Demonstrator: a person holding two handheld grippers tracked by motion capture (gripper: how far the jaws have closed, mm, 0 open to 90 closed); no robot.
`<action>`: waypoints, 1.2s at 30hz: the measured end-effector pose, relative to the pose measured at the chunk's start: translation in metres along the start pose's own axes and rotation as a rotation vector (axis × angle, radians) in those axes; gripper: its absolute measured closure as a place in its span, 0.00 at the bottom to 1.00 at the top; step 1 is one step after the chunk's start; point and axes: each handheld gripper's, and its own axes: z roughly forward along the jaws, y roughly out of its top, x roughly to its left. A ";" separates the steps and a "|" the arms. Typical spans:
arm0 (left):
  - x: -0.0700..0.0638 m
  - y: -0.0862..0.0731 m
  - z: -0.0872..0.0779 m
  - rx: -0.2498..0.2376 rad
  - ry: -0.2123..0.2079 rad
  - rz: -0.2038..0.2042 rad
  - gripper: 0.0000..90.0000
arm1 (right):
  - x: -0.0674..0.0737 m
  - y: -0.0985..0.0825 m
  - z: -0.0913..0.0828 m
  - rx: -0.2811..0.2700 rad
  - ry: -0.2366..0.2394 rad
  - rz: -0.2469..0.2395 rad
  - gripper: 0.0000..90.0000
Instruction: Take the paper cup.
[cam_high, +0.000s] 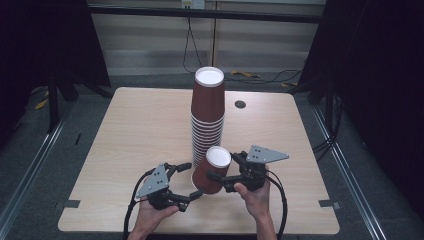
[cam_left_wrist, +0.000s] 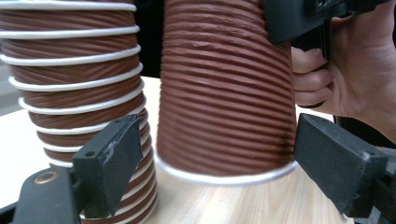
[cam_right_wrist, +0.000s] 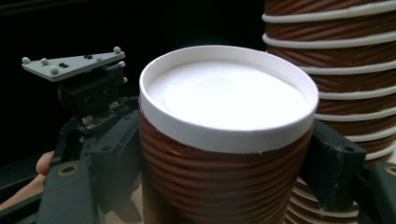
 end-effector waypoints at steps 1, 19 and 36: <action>0.000 0.000 0.001 0.002 -0.003 -0.002 0.16 | 0.001 -0.001 0.001 0.001 0.004 0.000 0.25; -0.001 0.001 0.017 0.030 -0.016 0.000 0.07 | 0.006 -0.005 0.015 0.002 0.050 0.006 0.25; 0.000 0.001 0.020 0.049 -0.027 0.001 0.11 | 0.007 -0.007 0.017 0.005 0.050 0.005 0.24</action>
